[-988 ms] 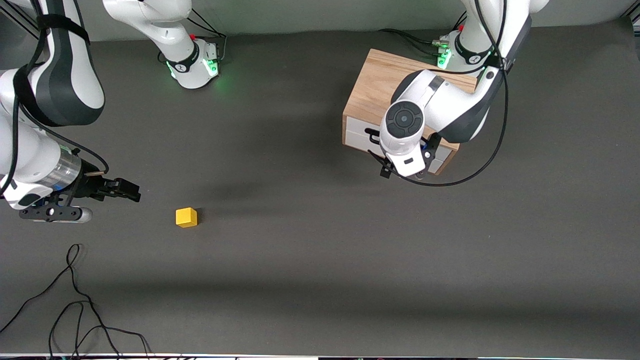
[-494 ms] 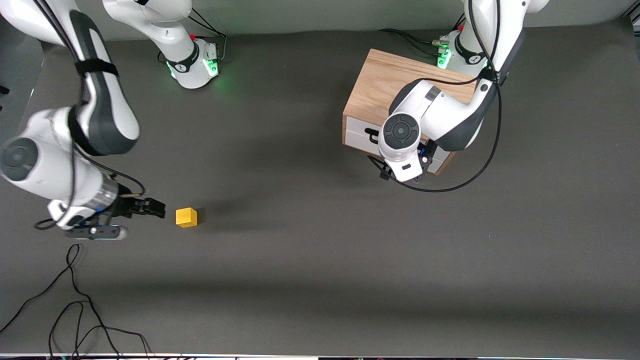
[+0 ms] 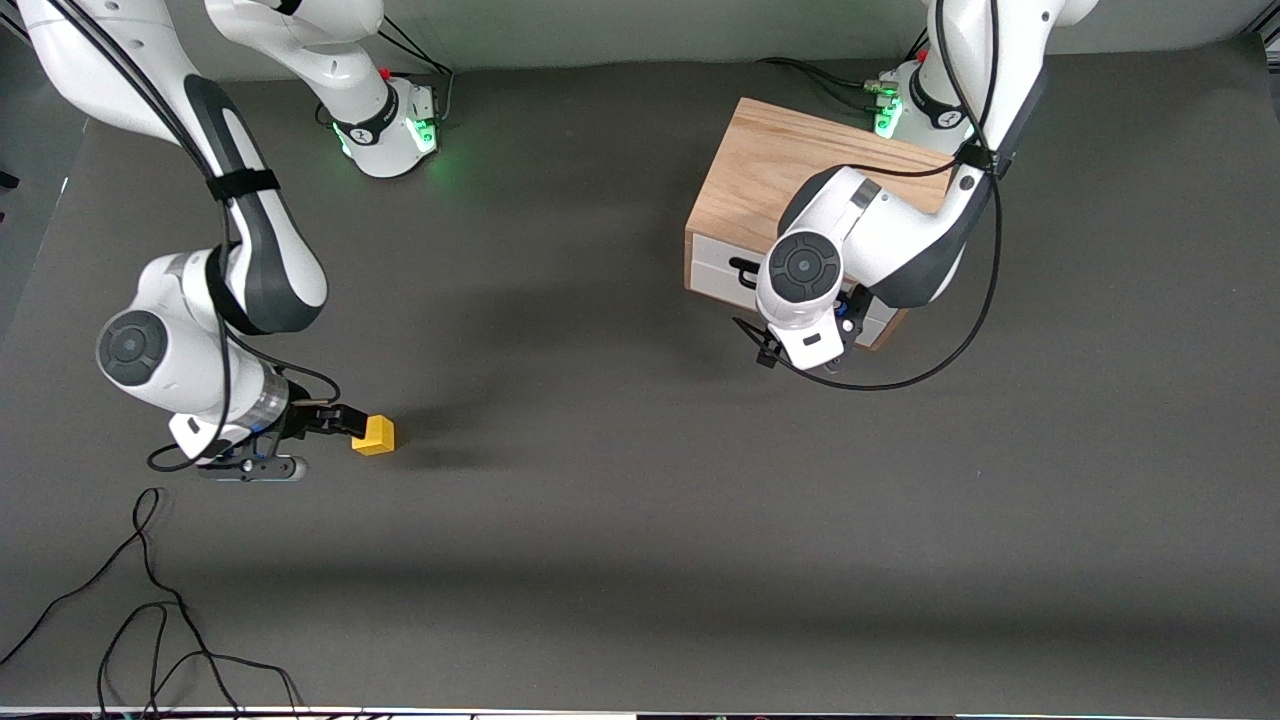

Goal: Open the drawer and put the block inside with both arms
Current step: 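Pull the drawer open with the left gripper while the right gripper reaches the cube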

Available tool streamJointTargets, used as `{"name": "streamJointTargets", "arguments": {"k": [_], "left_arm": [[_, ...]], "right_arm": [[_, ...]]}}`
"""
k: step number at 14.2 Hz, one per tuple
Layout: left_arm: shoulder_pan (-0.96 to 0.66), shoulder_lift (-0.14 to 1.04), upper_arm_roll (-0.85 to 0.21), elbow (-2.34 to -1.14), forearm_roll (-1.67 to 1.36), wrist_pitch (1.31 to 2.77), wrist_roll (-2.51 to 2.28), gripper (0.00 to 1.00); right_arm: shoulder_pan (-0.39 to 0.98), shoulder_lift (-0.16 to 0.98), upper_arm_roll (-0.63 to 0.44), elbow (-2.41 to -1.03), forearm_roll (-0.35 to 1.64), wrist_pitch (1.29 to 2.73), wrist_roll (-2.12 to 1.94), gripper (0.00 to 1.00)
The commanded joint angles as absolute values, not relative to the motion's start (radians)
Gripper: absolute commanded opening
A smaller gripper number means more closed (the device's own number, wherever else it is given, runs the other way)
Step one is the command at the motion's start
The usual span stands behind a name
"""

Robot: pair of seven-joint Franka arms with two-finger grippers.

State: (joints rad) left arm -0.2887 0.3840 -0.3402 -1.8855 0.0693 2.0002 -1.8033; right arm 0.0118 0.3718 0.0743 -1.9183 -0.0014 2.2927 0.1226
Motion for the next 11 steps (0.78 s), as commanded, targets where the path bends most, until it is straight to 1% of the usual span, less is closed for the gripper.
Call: {"name": "streamJointTargets", "arguments": {"k": [1, 11], "left_arm": [[-0.29, 0.431, -0.336, -1.824, 0.087, 2.019, -1.822, 1.0], [-0.299, 0.58, -0.336, -1.582, 0.13, 2.008, -1.825, 1.0]], "right_arm": [[0.014, 0.379, 0.072, -1.988, -0.024, 2.403, 0.115, 1.0], [0.015, 0.466, 0.072, -2.0, -0.057, 2.453, 0.112, 1.0]]}}
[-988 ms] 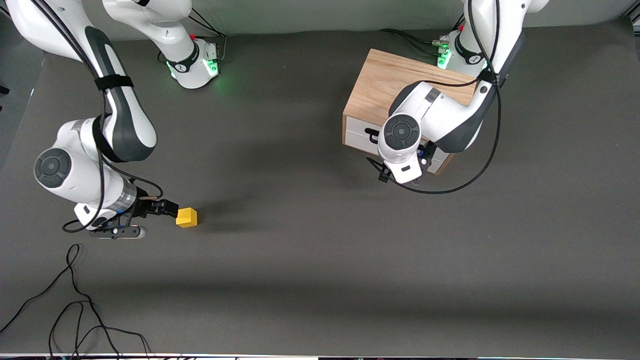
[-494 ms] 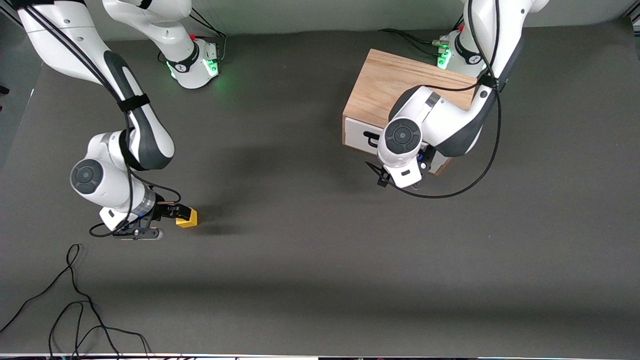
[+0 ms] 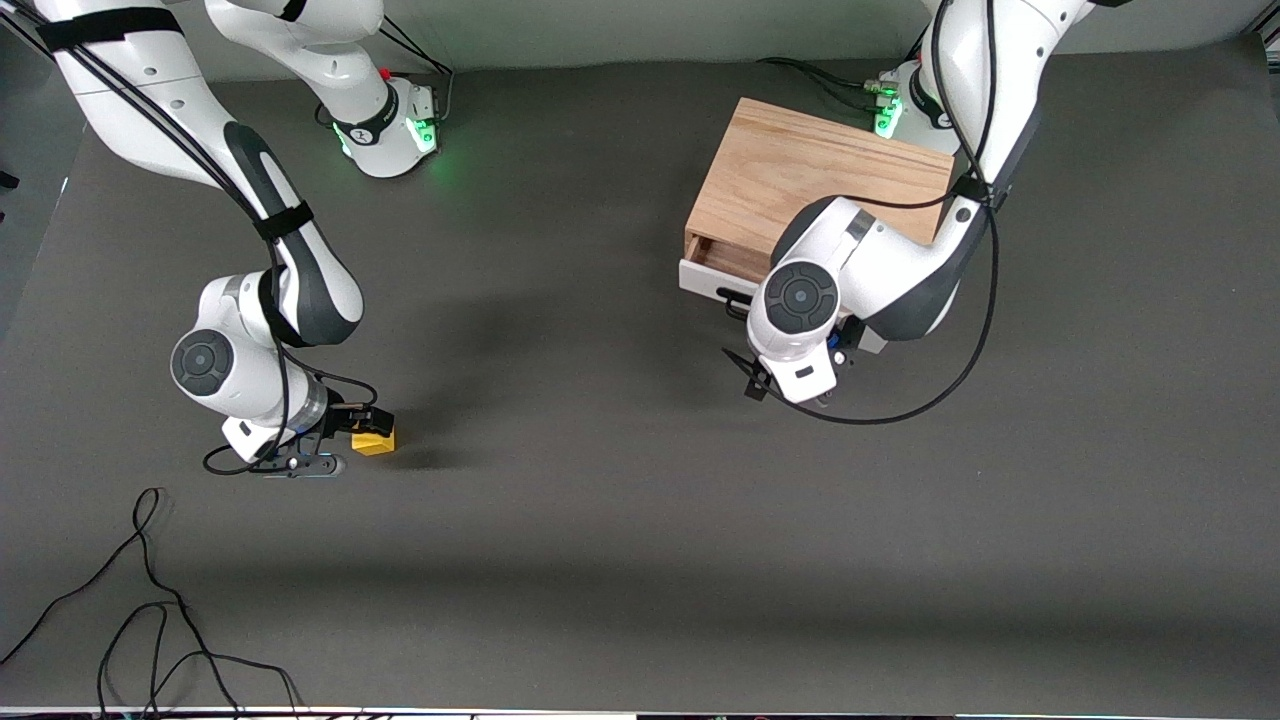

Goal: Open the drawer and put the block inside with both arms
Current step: 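Grasp the yellow cube with the right gripper while the left gripper pulls the drawer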

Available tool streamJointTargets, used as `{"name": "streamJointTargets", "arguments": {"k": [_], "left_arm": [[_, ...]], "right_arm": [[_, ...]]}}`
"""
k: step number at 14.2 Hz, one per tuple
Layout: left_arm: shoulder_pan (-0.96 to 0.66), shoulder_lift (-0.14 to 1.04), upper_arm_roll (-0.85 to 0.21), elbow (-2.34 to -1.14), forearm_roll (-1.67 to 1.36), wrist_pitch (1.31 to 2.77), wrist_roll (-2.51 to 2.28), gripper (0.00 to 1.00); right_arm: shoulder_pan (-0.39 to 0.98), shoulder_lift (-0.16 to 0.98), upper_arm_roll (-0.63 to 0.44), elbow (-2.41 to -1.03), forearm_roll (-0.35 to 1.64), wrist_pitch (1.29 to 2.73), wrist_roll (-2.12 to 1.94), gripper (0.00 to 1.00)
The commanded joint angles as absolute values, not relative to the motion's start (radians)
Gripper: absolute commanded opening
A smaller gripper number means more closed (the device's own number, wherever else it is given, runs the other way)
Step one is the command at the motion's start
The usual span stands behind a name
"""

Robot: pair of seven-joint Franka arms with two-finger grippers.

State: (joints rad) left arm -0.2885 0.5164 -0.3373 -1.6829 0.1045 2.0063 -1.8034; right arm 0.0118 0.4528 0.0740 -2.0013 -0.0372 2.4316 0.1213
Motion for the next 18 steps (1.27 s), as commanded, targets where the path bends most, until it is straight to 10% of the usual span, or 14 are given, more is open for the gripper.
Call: {"name": "streamJointTargets", "arguments": {"k": [1, 13, 18], "left_arm": [[-0.299, 0.587, -0.336, -1.565, 0.138, 2.008, -1.825, 1.0], [-0.322, 0.696, -0.327, -1.382, 0.21, 2.065, -1.885, 1.0], [-0.33, 0.696, -0.282, -1.336, 0.21, 2.083, -1.885, 1.0]], "right_arm": [[0.014, 0.477, 0.072, -2.0, -0.083, 2.463, 0.112, 1.0], [0.012, 0.543, 0.072, -2.002, -0.1, 2.536, 0.112, 1.0], [0.012, 0.545, 0.072, -2.002, -0.1, 2.536, 0.112, 0.77]]}}
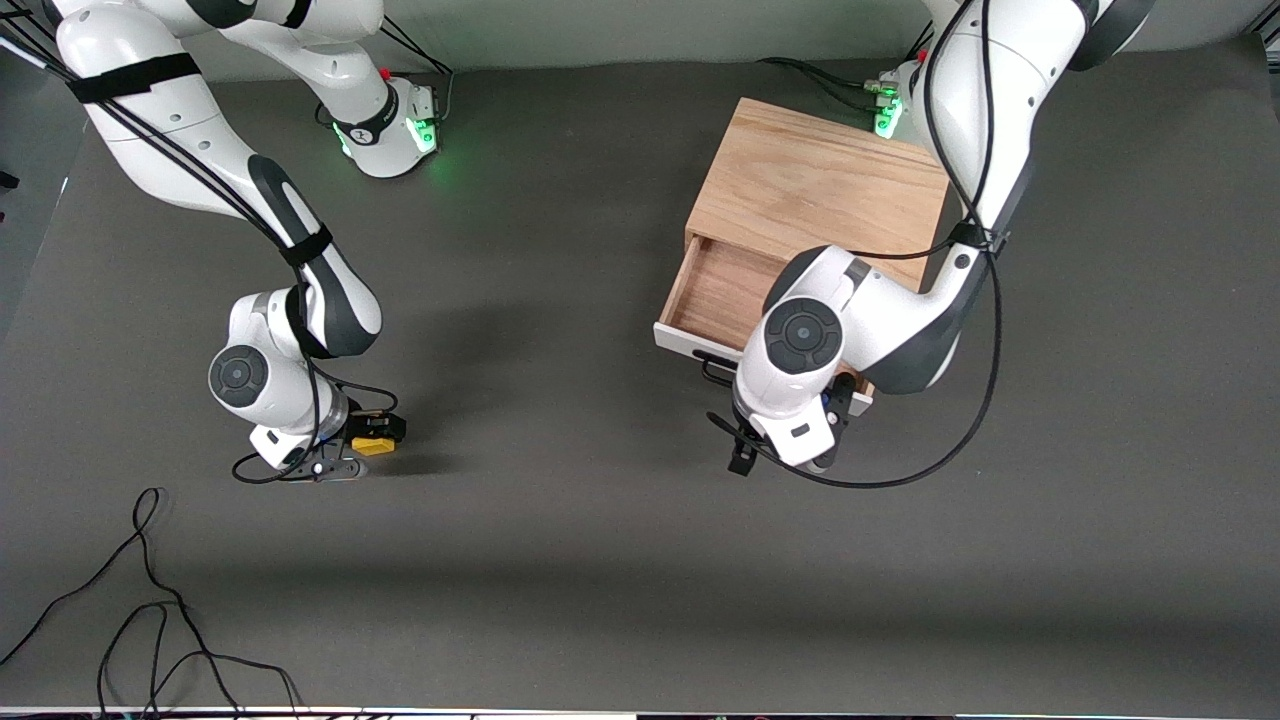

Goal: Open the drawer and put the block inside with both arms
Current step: 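Grasp the yellow cube with the right gripper while the left gripper pulls the drawer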

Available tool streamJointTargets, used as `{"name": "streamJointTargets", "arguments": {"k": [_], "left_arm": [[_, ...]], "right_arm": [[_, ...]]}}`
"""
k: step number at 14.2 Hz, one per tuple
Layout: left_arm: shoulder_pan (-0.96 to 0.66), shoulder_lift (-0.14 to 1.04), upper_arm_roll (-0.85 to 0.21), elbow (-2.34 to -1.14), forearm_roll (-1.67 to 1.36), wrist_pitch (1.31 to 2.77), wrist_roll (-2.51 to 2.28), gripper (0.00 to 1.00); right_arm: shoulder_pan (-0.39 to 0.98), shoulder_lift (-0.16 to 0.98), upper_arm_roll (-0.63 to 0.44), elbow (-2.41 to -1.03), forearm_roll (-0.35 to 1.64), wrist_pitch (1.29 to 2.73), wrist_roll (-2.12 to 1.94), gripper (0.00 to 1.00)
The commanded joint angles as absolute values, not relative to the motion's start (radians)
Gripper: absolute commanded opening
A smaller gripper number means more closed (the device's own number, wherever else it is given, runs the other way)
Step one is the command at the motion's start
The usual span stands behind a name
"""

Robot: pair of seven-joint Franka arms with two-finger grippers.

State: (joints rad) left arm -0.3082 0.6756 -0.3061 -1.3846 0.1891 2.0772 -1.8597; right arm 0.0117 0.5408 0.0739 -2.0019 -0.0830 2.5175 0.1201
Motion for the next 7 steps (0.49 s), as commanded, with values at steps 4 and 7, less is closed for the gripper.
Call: {"name": "streamJointTargets", "arguments": {"k": [4, 7], "left_arm": [[-0.324, 0.683, -0.267, -1.263, 0.21, 2.073, -1.875, 1.0], [-0.296, 0.625, -0.262, -1.209, 0.316, 1.996, -1.777, 1.0]], "right_arm": [[0.012, 0.545, 0.072, -2.0, -0.1, 2.53, 0.112, 0.3], [0.014, 0.54, 0.074, -1.99, -0.1, 2.491, 0.118, 0.0]]}}
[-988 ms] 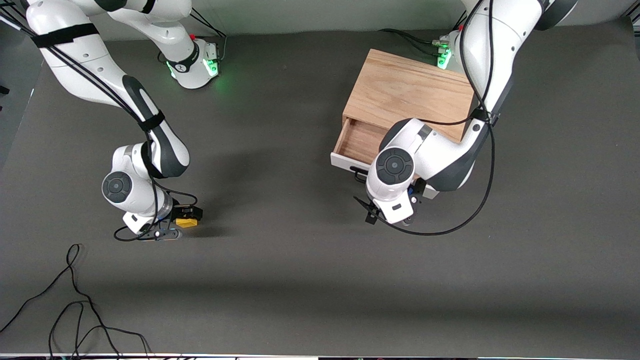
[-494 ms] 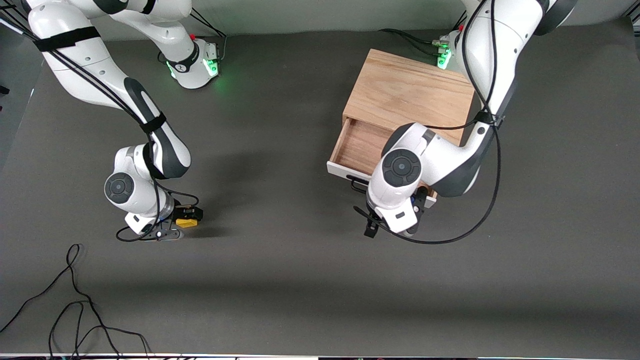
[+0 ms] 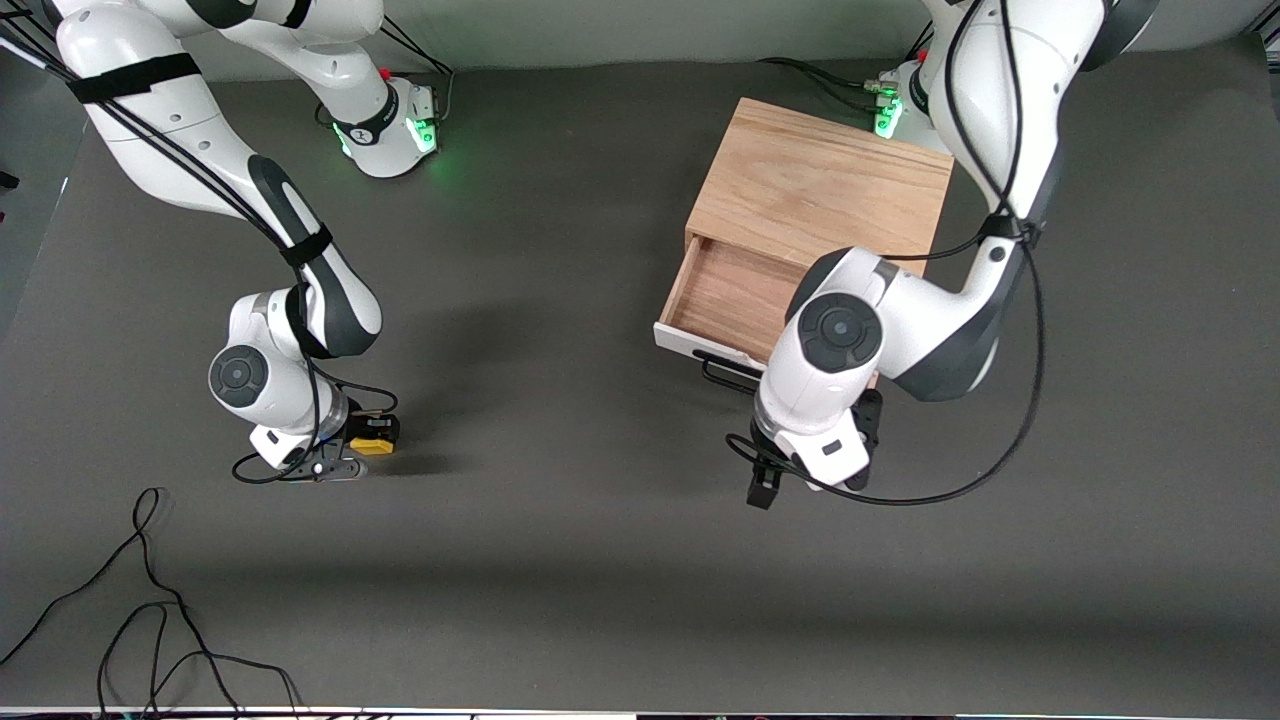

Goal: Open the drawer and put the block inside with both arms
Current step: 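Grasp the yellow cube with the right gripper while the left gripper pulls the drawer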

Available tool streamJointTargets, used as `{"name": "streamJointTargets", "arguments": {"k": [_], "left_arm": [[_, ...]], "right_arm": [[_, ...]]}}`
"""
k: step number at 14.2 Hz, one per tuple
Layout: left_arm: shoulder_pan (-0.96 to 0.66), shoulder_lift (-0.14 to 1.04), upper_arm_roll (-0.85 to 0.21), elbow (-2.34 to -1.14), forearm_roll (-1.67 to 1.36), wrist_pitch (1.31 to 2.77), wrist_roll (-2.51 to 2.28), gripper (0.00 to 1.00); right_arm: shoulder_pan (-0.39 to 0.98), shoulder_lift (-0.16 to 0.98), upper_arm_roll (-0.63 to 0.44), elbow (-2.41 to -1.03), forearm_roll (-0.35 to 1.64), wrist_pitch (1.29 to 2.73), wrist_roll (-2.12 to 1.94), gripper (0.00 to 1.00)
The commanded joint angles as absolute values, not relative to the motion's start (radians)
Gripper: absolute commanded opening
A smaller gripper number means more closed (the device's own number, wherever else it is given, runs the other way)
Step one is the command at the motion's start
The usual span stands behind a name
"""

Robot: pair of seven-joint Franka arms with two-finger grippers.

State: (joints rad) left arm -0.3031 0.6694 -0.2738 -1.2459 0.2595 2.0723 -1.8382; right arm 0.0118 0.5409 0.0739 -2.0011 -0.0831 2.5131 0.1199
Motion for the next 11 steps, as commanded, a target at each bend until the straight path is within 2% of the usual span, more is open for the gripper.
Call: {"name": "streamJointTargets", "arguments": {"k": [1, 6, 8, 11], "left_arm": [[-0.272, 0.591, -0.264, -1.209, 0.313, 1.964, -1.716, 1.0], [-0.154, 0.442, -0.268, -1.216, 0.22, 1.765, -1.386, 1.0], [-0.097, 0.39, -0.268, -1.22, 0.158, 1.651, -1.184, 1.0], [-0.022, 0.313, -0.267, -1.252, 0.109, 1.507, -0.862, 1.0]], "right_arm": [[0.014, 0.537, 0.074, -1.976, -0.1, 2.465, 0.118, 0.0], [0.028, 0.476, 0.084, -1.832, -0.098, 2.2, 0.117, 0.0], [0.057, 0.463, 0.084, -1.708, -0.088, 2.049, 0.133, 0.0], [0.153, 0.479, 0.084, -1.437, -0.084, 1.802, 0.21, 0.0]]}}
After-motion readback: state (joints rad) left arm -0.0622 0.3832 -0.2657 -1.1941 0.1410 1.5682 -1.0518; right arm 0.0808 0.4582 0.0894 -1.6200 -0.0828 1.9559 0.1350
